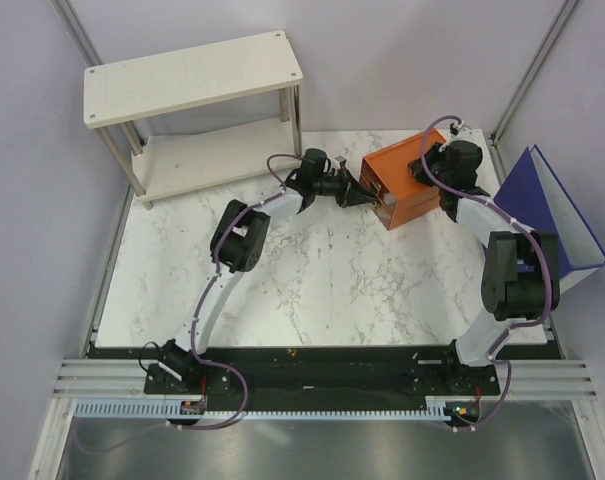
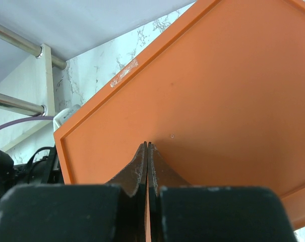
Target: Organize the makeup
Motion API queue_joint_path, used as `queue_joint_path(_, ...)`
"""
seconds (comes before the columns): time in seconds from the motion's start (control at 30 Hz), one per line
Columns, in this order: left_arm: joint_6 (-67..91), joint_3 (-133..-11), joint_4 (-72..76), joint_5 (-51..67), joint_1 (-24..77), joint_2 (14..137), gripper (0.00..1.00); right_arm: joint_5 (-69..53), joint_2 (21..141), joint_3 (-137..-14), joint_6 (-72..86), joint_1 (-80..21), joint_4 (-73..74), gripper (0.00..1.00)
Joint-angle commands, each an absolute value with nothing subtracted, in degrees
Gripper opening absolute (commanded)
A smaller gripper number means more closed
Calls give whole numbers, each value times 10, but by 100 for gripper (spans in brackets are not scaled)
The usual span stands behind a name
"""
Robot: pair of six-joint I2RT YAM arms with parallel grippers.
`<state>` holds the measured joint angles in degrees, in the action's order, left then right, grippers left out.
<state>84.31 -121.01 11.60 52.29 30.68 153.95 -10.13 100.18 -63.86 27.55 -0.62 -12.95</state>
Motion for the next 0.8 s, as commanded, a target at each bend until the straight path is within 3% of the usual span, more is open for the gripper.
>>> queue_joint_path(0.0, 912, -1155, 158, 489, 309, 1532, 8, -92, 1090, -574, 241, -15, 149, 0)
queue_joint_path(0.23, 712, -1003, 56, 442, 251, 1359, 11, -94, 1091, -582, 238, -15, 150, 0)
queue_joint_path(0.33, 627, -983, -20, 406, 210, 1312, 30, -94, 1086, -586, 235, -15, 157, 0)
queue_joint_path(0.37, 612, -973, -45, 390, 202, 1286, 49, -94, 1085, -588, 235, -16, 160, 0)
queue_joint_path(0.4, 584, -970, -58, 388, 195, 1273, 92, -94, 1079, -589, 234, -15, 163, 0)
queue_joint_path(0.43, 569, -970, -76, 386, 181, 1263, 99, -91, 1077, -590, 233, -15, 164, 0)
queue_joint_path(0.7, 370, -983, -262, 397, 158, 1181, 99, -79, 1001, -633, 216, -15, 200, 5)
queue_joint_path(0.77, 338, -983, -305, 387, 154, 1169, 99, -80, 984, -652, 215, -15, 220, 15)
